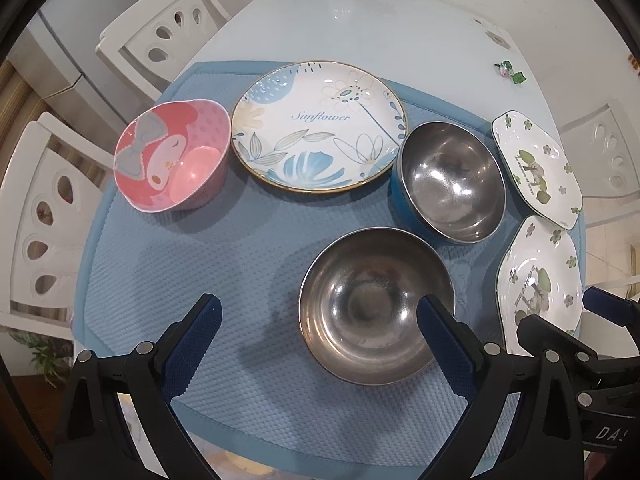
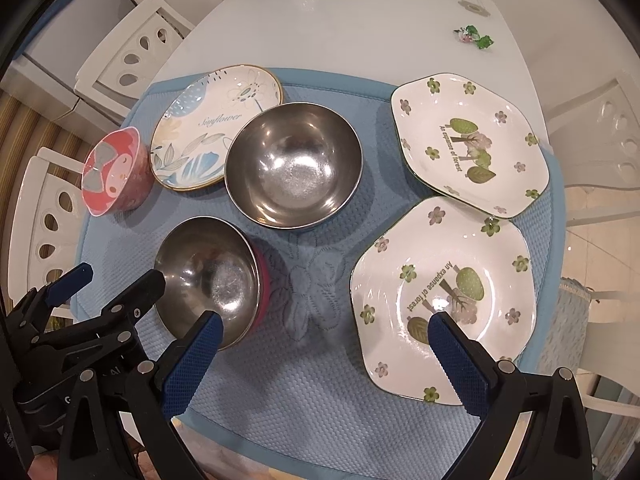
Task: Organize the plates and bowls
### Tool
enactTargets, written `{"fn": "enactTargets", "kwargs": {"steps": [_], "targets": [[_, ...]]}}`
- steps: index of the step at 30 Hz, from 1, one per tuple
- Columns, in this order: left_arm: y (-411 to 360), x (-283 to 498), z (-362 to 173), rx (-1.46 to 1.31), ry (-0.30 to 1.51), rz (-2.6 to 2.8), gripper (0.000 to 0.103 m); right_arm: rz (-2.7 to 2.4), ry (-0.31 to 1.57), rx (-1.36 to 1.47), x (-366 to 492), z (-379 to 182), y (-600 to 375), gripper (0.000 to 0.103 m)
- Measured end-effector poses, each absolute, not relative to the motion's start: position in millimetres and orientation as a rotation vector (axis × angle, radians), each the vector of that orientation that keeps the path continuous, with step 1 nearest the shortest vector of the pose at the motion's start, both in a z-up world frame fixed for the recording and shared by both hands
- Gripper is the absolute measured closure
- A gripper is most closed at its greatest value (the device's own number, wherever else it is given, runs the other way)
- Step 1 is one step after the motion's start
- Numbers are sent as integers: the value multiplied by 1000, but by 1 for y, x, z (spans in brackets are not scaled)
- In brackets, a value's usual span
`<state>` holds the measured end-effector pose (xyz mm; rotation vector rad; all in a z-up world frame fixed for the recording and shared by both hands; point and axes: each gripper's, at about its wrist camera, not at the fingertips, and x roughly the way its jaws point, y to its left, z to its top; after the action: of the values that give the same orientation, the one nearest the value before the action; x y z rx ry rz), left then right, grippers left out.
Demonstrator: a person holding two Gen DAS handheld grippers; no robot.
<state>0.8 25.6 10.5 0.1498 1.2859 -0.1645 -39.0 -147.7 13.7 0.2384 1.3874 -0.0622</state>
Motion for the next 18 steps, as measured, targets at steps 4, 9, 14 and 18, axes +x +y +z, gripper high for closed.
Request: {"fn": "enactTargets", "kwargs": {"steps": [4, 9, 14, 18], "targets": [[26, 0, 10, 148, 1290, -170, 5, -67, 1388, 241, -41, 14, -147, 1], [23, 1, 10, 155, 1292, -180, 5, -80, 1382, 249, -41, 15, -150, 1], [22, 1, 11, 158, 1289, -184, 5, -85, 1381, 249, -41, 16, -151, 1], [22, 2, 11, 153, 1289, -190, 5, -76, 1384, 273, -42, 16, -150, 1]]}}
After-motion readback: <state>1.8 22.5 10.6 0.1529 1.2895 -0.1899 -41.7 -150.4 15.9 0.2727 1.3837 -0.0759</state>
